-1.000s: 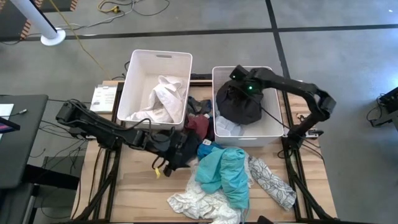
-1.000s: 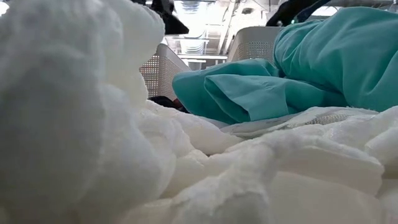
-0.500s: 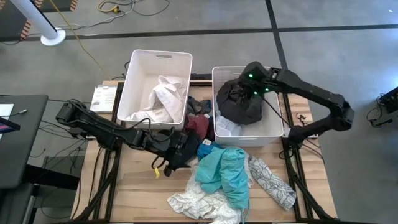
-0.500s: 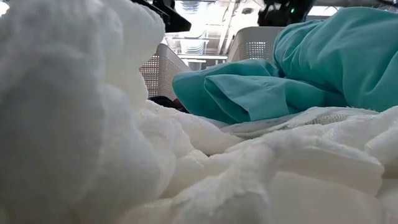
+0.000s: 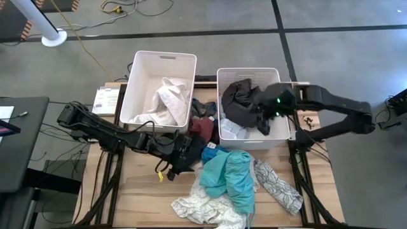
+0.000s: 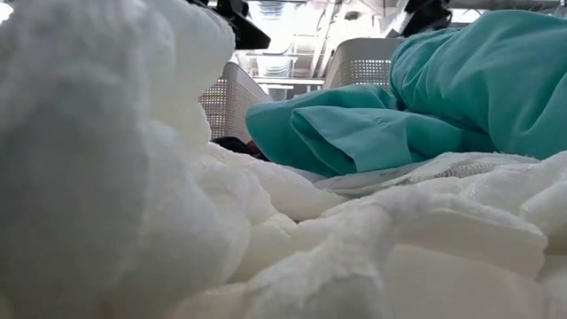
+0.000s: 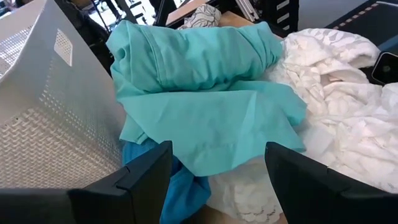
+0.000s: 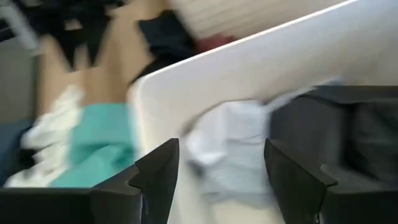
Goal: Sort clothes
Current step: Put the light blue pants into the right white laundry bin
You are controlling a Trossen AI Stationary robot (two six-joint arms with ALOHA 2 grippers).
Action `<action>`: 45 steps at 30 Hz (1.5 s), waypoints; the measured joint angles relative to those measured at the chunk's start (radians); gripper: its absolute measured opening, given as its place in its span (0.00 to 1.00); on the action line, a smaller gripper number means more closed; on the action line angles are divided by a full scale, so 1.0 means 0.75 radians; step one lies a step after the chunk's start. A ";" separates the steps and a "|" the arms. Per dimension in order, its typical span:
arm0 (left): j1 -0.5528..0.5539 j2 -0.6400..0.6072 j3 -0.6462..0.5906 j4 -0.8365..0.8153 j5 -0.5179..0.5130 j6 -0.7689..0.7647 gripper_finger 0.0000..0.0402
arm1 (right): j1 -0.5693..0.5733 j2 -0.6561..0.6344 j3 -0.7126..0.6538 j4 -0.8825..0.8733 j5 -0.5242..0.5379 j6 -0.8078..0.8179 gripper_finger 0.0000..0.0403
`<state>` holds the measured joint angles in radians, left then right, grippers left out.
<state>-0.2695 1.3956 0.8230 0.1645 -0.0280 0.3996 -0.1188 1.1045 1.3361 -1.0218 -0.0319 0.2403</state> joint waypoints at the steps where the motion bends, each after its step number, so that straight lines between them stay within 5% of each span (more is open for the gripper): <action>1: 0.000 0.000 0.000 -0.002 0.000 0.000 0.62 | 0.051 -0.006 0.000 0.002 0.000 0.029 0.62; 19: 0.026 -0.001 -0.002 -0.069 -0.005 0.075 0.62 | 0.793 0.201 -0.092 0.050 0.081 0.540 0.62; 45: 0.048 -0.001 -0.002 -0.014 0.007 0.195 0.62 | 1.226 0.671 -0.133 0.180 0.373 1.386 0.62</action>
<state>-0.2337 1.3949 0.8219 0.1543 -0.0229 0.5461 0.8010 1.6079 1.2366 -0.8868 0.2480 1.2795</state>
